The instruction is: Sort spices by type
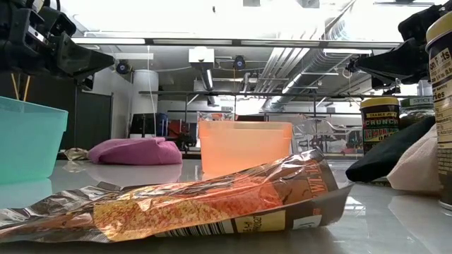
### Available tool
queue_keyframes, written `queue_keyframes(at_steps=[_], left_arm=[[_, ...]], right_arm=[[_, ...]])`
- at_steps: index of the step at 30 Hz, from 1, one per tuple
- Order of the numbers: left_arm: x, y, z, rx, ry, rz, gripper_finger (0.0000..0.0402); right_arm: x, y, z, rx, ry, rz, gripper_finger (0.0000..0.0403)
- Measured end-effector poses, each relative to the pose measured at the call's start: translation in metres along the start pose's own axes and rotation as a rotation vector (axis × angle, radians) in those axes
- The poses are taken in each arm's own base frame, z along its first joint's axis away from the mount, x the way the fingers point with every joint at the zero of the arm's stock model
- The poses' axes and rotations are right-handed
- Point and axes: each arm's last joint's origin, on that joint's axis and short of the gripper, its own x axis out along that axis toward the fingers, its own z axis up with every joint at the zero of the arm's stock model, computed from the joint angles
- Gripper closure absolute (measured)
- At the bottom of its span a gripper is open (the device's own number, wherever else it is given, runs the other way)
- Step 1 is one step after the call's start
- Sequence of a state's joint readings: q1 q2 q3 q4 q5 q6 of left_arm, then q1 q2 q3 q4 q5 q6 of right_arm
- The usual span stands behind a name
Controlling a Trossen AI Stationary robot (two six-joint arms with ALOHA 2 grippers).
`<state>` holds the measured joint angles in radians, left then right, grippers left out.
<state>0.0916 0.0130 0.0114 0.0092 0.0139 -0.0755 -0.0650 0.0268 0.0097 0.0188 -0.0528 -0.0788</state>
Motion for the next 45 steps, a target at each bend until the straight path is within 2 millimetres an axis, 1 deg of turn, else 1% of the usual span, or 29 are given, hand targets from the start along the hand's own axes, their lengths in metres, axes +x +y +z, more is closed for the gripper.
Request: queue_keyframes(at_steps=[28, 29, 31, 35, 37, 39, 41, 42, 45], left_arm=[[0.000, 0.000, 0.001, 0.000, -0.015, -0.001, 0.0401], [0.000, 0.000, 0.003, -0.005, -0.035, -0.003, 0.0401], [0.000, -0.001, 0.010, -0.083, -0.101, -0.013, 0.0401], [-0.007, -0.003, 0.035, -0.298, -0.367, -0.079, 0.0401], [-0.012, -0.001, 0.046, -0.388, -0.502, -0.058, 0.0401], [-0.015, 0.002, 0.053, -0.501, -0.607, 0.029, 0.0401], [-0.015, 0.005, 0.058, -0.608, -0.632, 0.122, 0.0401], [-0.013, 0.005, 0.062, -0.631, -0.616, 0.147, 0.0401], [-0.002, 0.004, 0.082, -0.667, -0.483, 0.176, 0.0401]], right_arm=[[0.000, 0.000, 0.000, 0.000, -0.001, 0.000, 0.0402], [0.000, 0.000, 0.000, 0.000, 0.000, 0.000, 0.0402], [0.000, 0.000, 0.000, 0.000, 0.000, 0.000, 0.0402], [0.000, 0.000, 0.000, 0.000, 0.000, 0.000, 0.0402], [0.000, 0.000, 0.000, 0.000, 0.000, 0.000, 0.0402], [0.000, 0.000, 0.000, 0.000, 0.000, 0.000, 0.0402], [0.000, 0.000, 0.000, 0.000, 0.000, 0.000, 0.0402], [0.000, 0.000, 0.000, 0.000, 0.000, 0.000, 0.0402], [0.000, 0.000, 0.000, 0.000, 0.000, 0.000, 0.0402]])
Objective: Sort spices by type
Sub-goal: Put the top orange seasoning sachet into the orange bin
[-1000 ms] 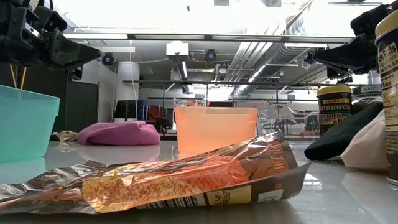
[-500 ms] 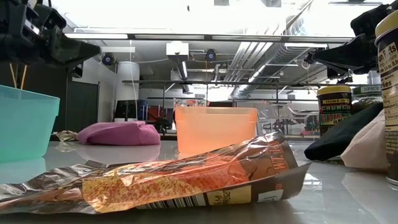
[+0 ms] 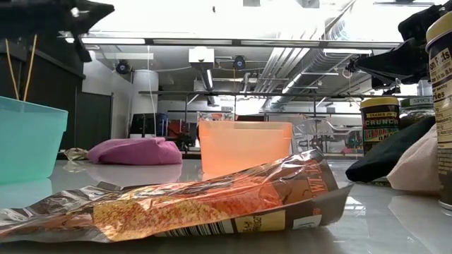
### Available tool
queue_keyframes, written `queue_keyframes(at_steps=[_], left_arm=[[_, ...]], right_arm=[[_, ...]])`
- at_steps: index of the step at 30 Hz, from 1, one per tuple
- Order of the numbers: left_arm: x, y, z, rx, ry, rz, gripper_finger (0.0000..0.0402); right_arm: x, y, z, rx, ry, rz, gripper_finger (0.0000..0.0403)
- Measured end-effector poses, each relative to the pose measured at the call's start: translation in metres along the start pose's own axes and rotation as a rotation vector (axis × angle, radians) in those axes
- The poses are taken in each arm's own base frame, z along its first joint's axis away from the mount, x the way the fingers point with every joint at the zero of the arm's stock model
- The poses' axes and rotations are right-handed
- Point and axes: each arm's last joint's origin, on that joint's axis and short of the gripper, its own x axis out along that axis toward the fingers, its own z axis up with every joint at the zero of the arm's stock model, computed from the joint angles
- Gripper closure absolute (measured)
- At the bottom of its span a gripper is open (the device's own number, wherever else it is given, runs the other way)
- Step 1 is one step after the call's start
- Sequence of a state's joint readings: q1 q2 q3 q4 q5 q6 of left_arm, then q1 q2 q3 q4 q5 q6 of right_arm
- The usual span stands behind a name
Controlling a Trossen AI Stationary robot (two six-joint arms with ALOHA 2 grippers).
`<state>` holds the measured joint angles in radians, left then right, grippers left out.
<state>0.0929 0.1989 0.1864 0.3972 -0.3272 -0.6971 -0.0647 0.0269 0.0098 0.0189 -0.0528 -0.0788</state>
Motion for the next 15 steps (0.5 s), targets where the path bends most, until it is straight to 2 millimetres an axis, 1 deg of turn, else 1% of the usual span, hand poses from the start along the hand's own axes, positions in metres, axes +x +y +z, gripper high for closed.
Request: queue_keyframes(at_steps=[3, 5, 7, 9, 11, 13, 15], left_arm=[[0.028, -0.014, 0.008, 0.056, 0.170, 0.197, 0.0401], [0.049, -0.021, 0.020, 0.140, 0.264, 0.405, 0.0401], [0.066, -0.018, 0.034, 0.235, 0.363, 0.677, 0.0401], [0.083, -0.007, 0.051, 0.309, 0.441, 0.945, 0.0401], [0.100, 0.014, 0.066, 0.332, 0.546, 1.135, 0.0401], [0.111, 0.040, 0.078, 0.251, 0.665, 1.252, 0.0399], [0.120, 0.066, 0.086, 0.156, 0.764, 1.313, 0.0393]], right_arm=[[0.000, 0.000, 0.000, 0.000, 0.000, 0.000, 0.0402], [0.000, 0.000, 0.000, 0.000, 0.000, 0.000, 0.0402], [0.000, 0.000, 0.000, 0.000, 0.000, 0.000, 0.0402], [0.000, 0.000, 0.000, 0.000, 0.000, 0.000, 0.0402], [0.000, 0.000, 0.000, 0.000, 0.000, 0.000, 0.0402], [0.000, 0.000, 0.000, 0.000, 0.000, 0.000, 0.0402], [0.000, 0.000, 0.000, 0.000, 0.000, 0.000, 0.0402]])
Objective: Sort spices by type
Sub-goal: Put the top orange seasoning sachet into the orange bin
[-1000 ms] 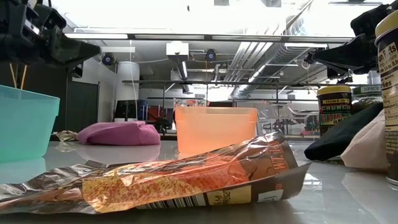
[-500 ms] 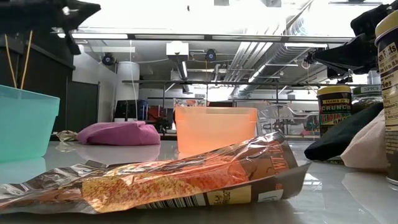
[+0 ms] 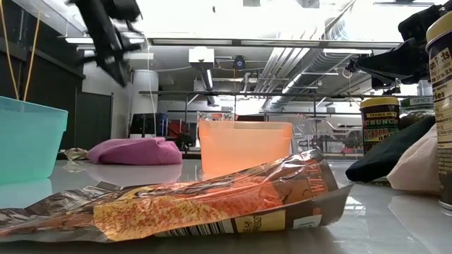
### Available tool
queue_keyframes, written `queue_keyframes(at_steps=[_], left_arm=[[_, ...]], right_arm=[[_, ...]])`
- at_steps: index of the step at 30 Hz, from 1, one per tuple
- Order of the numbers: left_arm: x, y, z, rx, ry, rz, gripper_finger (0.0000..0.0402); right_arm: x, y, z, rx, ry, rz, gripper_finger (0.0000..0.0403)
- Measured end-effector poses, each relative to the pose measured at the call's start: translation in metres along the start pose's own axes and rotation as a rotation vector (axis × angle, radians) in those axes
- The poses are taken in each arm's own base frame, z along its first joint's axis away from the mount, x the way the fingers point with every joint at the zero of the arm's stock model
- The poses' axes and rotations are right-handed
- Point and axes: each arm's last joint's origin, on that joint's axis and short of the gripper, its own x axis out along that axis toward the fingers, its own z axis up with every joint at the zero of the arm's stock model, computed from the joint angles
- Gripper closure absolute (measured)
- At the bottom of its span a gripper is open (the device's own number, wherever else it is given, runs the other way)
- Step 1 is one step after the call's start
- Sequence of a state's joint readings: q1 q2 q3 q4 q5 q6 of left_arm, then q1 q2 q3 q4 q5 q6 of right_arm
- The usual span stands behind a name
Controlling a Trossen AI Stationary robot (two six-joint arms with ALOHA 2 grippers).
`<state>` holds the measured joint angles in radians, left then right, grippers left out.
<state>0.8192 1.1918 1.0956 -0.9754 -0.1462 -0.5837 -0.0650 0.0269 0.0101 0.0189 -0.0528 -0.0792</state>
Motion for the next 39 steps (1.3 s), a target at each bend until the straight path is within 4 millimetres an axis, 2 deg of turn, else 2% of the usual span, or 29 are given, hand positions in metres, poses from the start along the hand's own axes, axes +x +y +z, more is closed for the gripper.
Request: queue_keyframes(at_steps=[4, 8, 14, 25, 39], left_arm=[[0.042, 0.019, 0.015, -0.014, 0.199, 0.160, 0.0371], [0.065, 0.033, 0.018, 0.001, 0.336, 0.245, 0.0341], [0.079, 0.033, 0.020, 0.073, 0.364, 0.238, 0.0286], [0.114, 0.036, 0.003, 0.071, 0.374, 0.285, 0.0192], [0.147, 0.030, -0.015, 0.155, 0.458, 0.482, 0.0183]], right_arm=[[0.000, 0.000, 0.000, 0.000, 0.000, 0.000, 0.0402], [0.000, 0.000, 0.000, 0.000, 0.000, 0.000, 0.0402], [0.000, 0.000, 0.000, 0.000, 0.000, 0.000, 0.0402], [0.000, 0.000, 0.000, 0.000, 0.000, 0.000, 0.0402], [0.000, 0.000, 0.000, 0.000, 0.000, 0.000, 0.0402]])
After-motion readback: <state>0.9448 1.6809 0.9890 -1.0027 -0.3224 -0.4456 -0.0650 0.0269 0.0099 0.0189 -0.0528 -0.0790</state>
